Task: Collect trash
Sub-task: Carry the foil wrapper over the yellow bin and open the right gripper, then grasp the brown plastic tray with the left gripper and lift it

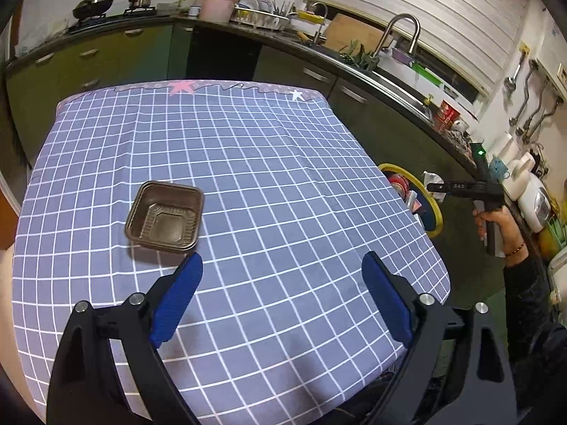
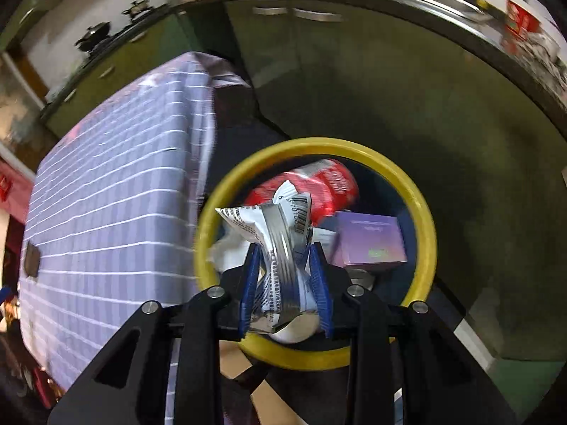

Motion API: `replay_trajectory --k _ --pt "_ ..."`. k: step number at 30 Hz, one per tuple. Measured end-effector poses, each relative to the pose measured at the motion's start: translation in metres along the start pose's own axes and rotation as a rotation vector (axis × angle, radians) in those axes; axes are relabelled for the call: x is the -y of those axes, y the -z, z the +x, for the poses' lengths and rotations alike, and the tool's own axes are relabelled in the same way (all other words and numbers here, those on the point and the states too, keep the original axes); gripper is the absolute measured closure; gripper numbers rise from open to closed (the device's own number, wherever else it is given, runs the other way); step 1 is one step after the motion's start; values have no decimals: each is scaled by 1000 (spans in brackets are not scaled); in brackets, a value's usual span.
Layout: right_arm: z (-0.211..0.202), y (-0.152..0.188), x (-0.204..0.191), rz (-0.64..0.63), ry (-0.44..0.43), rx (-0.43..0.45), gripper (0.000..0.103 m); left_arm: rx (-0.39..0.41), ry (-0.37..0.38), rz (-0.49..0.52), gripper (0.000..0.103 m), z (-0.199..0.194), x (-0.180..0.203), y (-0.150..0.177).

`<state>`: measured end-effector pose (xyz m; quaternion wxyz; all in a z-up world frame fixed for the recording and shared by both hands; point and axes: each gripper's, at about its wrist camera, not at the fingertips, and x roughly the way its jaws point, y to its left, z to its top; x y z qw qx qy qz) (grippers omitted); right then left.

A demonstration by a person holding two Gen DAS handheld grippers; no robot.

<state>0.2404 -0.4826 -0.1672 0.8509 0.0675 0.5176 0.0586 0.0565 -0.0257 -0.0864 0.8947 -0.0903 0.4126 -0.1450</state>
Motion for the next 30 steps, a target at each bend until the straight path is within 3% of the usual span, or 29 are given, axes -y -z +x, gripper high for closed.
replay_trajectory --k 1,3,12,20,30 --pt "3 0 3 7 12 3 59 0 0 4 16 0 1 0" --pt "4 0 10 27 27 22 48 1 -8 15 16 -1 4 0" --pt "-23 15 -5 21 4 66 48 -25 -30 -2 13 11 -10 2" --pt "-42 16 -42 -47 -65 106 44 -95 -118 -41 13 38 -45 -9" --pt "-44 20 -68 -100 -105 95 44 -108 -210 -54 10 61 -78 -37"
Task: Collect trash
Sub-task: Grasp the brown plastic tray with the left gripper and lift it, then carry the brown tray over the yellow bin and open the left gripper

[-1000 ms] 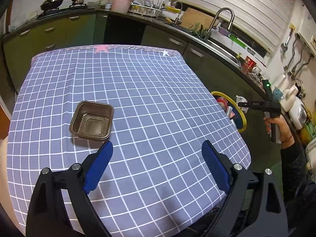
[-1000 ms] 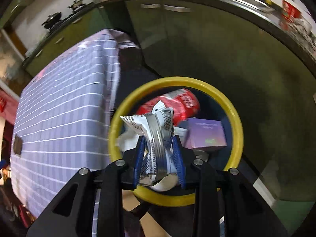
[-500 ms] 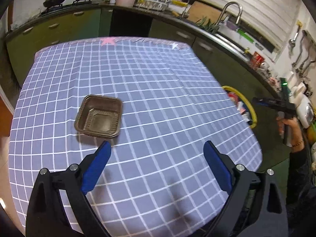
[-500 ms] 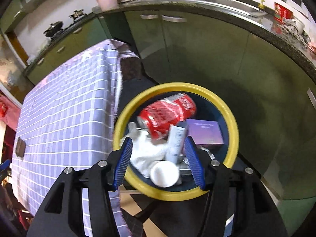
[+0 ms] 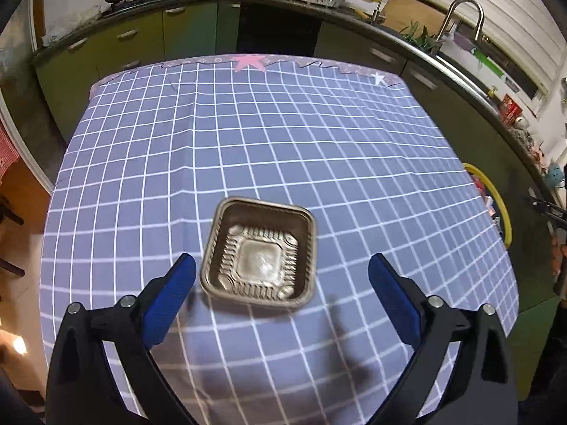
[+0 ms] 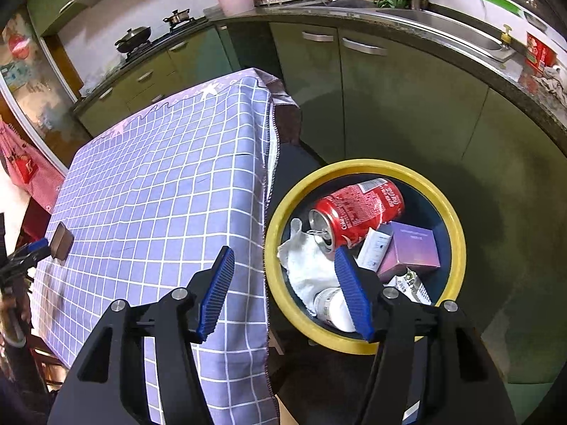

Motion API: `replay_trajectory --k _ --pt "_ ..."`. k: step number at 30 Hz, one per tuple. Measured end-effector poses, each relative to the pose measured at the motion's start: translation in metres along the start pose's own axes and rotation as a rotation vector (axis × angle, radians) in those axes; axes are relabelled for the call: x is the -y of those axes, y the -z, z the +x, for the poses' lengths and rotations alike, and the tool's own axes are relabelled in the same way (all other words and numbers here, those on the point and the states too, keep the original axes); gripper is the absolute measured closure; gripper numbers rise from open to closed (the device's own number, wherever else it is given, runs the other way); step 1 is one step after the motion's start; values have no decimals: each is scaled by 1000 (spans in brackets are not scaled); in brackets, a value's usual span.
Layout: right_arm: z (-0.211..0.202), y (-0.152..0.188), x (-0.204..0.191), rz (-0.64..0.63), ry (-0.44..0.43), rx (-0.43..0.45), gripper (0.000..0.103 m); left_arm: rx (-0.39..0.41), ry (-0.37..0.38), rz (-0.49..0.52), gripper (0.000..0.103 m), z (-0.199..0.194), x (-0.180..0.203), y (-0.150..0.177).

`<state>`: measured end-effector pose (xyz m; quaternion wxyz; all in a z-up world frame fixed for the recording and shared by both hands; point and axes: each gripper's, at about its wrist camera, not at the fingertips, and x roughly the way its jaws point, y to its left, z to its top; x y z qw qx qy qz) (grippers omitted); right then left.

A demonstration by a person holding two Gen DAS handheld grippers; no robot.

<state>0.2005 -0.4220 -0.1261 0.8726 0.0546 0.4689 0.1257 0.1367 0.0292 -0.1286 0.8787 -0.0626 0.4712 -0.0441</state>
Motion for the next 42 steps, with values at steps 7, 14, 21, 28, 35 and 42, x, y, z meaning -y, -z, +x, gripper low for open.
replay_trajectory --k 7,14,21,28,35,42 --pt "11 0 -2 -6 -11 -27 43 -43 10 18 10 22 -11 -12" --pt "19 -1 -5 -8 -21 -43 43 -63 13 55 10 33 -7 -16" --pt "23 -1 -9 -11 -24 -57 42 -71 11 81 10 41 -4 -20" --pt "23 -1 -10 -12 -21 -59 38 -70 -8 103 11 46 -3 -22" --pt "22 -1 -13 -15 -29 -58 38 -79 -13 113 30 47 -2 -20" --pt "21 -1 -14 -18 -34 -55 38 -79 -4 130 37 40 1 -17"
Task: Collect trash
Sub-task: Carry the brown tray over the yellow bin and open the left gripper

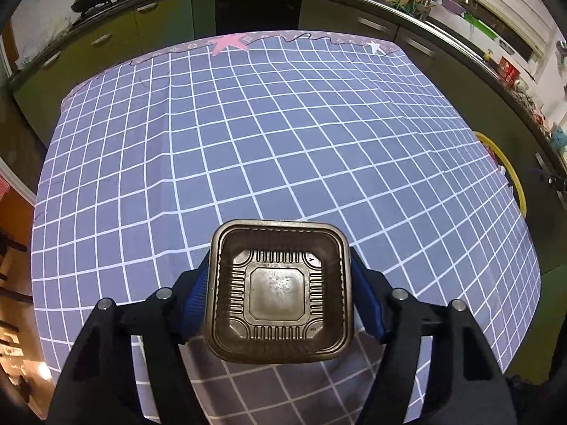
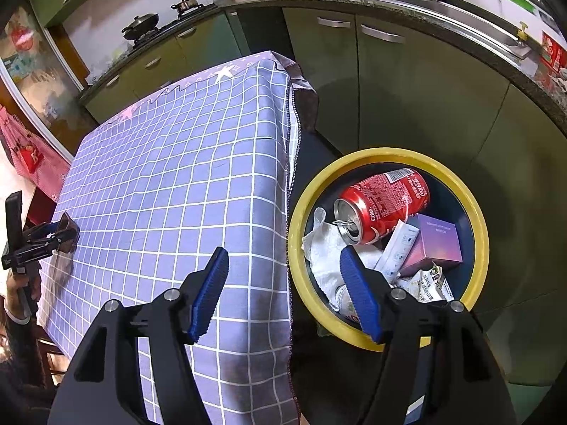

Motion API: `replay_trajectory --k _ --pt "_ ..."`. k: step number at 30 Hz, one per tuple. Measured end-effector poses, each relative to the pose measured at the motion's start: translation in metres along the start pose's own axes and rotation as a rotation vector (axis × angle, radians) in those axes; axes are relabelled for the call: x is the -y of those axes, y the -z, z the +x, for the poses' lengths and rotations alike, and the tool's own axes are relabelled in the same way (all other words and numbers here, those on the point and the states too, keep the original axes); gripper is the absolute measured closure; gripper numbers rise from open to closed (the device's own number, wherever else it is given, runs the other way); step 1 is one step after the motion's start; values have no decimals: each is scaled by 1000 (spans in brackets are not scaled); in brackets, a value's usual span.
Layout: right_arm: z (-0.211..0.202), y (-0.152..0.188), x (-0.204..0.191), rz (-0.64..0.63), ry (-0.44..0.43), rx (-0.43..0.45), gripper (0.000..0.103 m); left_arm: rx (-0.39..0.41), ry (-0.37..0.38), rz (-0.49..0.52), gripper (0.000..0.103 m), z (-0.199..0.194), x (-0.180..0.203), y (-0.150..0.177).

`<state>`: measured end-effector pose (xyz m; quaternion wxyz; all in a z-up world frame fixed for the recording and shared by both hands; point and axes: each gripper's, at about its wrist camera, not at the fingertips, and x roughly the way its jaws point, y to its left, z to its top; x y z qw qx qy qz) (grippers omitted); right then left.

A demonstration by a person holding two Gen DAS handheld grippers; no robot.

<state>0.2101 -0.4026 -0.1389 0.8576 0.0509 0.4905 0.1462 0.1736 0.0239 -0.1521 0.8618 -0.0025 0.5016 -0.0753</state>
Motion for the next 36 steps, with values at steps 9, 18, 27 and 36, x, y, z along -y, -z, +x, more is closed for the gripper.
replay_trajectory --k 9,18,27,36 --pt "-12 4 8 15 4 31 38 42 29 72 37 -30 30 -9" --pt "-50 32 61 114 114 106 37 49 184 274 37 -54 131 -49" --pt "-72 72 126 234 123 143 36 4 392 466 37 -25 279 -94" --pt "-90 115 174 347 143 155 36 -67 486 515 36 40 385 -115"
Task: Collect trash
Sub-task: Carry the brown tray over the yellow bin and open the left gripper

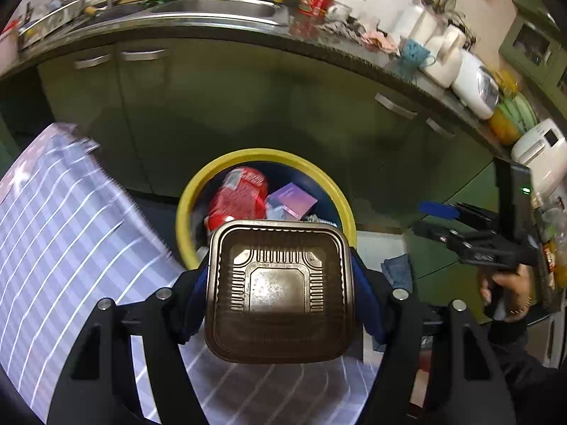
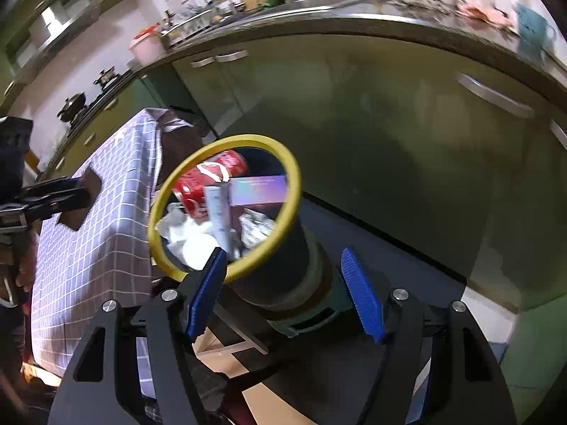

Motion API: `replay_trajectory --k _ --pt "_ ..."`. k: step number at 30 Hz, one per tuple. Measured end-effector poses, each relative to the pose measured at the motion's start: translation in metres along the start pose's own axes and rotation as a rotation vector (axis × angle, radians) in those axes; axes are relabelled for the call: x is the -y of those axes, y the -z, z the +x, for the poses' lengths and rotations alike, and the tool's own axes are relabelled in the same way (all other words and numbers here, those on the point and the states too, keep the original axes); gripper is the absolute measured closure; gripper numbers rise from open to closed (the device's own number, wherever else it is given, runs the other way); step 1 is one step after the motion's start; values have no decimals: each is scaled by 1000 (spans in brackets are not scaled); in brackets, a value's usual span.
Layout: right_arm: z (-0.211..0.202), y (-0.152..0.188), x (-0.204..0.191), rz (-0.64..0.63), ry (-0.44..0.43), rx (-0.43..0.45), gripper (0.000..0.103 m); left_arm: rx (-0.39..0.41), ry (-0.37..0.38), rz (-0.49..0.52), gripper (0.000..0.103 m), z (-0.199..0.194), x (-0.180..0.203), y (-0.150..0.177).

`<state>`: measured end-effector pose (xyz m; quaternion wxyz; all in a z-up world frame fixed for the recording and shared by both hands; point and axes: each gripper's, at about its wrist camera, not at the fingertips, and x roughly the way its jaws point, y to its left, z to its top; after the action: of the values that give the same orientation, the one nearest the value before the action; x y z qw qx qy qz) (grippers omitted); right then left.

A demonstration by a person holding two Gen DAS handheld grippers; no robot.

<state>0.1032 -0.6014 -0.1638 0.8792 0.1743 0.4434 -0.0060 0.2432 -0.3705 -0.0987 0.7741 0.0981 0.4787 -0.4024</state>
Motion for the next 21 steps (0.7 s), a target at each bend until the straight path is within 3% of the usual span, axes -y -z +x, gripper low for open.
replay_trajectory --k 10,12,17,21 --pt "7 11 15 43 -12 -18 36 -49 -15 -4 36 75 12 -37" --pt "8 12 14 45 -17 -20 36 -54 -29 -11 31 81 9 -38" --pt "4 11 10 42 -23 -12 36 -9 -51 -18 22 63 6 -36" --pt "0 14 3 39 -39 -4 34 89 -92 -11 12 14 7 -16"
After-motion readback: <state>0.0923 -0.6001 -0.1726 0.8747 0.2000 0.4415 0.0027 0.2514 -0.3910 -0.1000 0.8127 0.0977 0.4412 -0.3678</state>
